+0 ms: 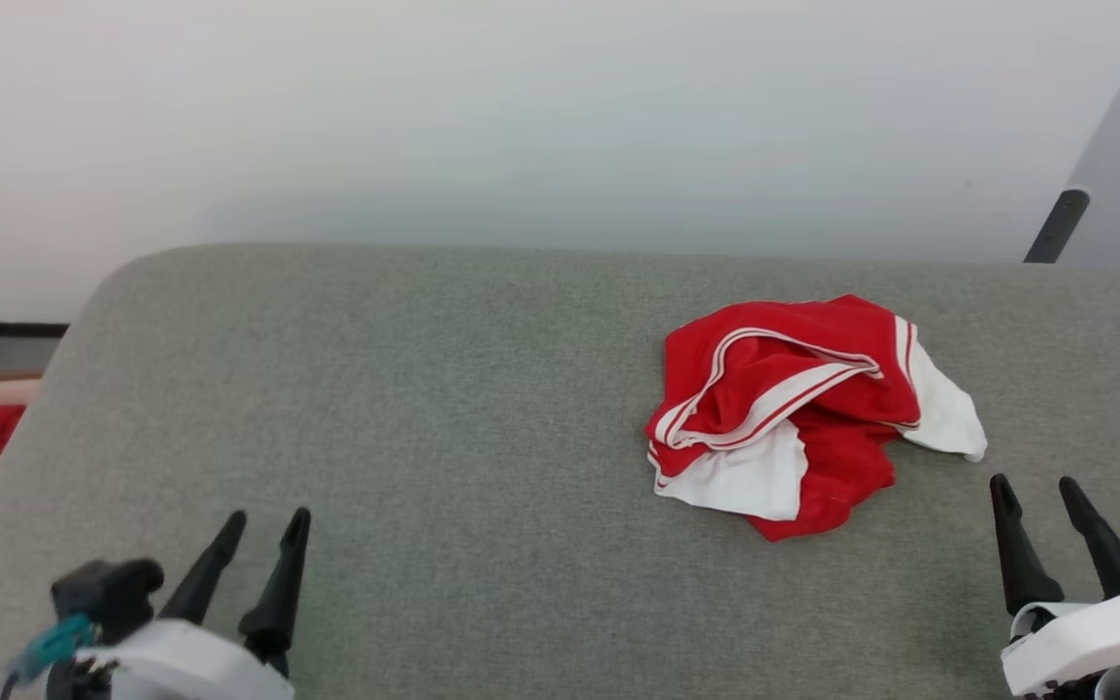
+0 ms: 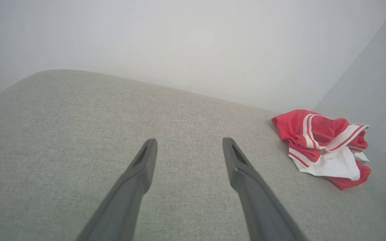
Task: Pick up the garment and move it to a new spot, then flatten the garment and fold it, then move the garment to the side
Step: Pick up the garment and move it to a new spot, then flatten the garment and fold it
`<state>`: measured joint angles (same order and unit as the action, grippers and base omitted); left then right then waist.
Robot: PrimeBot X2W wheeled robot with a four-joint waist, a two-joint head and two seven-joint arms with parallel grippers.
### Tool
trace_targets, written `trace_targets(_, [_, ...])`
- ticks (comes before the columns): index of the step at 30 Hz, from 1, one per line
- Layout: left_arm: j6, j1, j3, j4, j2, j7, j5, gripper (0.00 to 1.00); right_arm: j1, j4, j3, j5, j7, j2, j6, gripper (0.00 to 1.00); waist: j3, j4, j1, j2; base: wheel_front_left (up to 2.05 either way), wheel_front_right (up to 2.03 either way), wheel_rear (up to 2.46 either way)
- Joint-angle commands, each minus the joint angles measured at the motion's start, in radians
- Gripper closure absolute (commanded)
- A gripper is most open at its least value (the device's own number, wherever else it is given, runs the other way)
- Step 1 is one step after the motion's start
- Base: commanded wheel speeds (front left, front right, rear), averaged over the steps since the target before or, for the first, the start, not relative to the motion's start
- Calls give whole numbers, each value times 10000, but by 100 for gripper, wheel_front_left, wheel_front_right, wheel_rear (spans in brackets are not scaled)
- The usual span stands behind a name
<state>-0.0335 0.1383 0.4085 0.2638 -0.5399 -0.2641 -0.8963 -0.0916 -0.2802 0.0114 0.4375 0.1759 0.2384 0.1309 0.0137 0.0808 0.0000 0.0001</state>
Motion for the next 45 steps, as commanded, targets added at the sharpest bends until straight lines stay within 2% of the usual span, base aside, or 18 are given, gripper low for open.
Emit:
trace_targets(1, [31, -228, -239, -129, 72, 2, 306, 0, 106, 83, -21, -5, -34, 58, -3, 0, -104, -93, 0, -1, 0, 0, 0])
trace_targets(6, [-27, -1053, -1526, -705, 604, 2, 1637, 0, 76, 506, -116, 7, -144, 118, -3, 0, -216, -225, 0, -1, 0, 0, 0])
trace_targets(13, [-281, -1510, -2556, -1134, 1110, 1, 2929, 0, -81, 1046, -274, 76, -200, 124, -3, 0, -253, -359, 0, -1, 0, 0, 0])
trace_targets(23, [-583, -1802, -2973, -1066, 1649, 1, 3729, 0, 6, 1041, -188, 25, -174, -81, -3, 0, -207, -418, 0, -1, 0, 0, 0])
trace_targets(33, [-743, -1678, -3112, -943, 1829, 1, 3934, 0, -145, 938, -162, 79, -204, -68, -3, 0, -208, -389, 0, -1, 0, 0, 0])
trace_targets(39, [-768, -1672, -3244, -1081, 2034, 1, 3943, 0, -793, 653, 175, 59, -1057, 264, -3, 0, 77, -328, 0, -1, 0, 0, 0])
trace_targets(45, [-821, -1421, -3450, -1158, 2318, 1, 3974, 0, -2711, 32, 809, 54, -3118, 1091, -3, 0, 768, -166, 0, -1, 0, 0, 0])
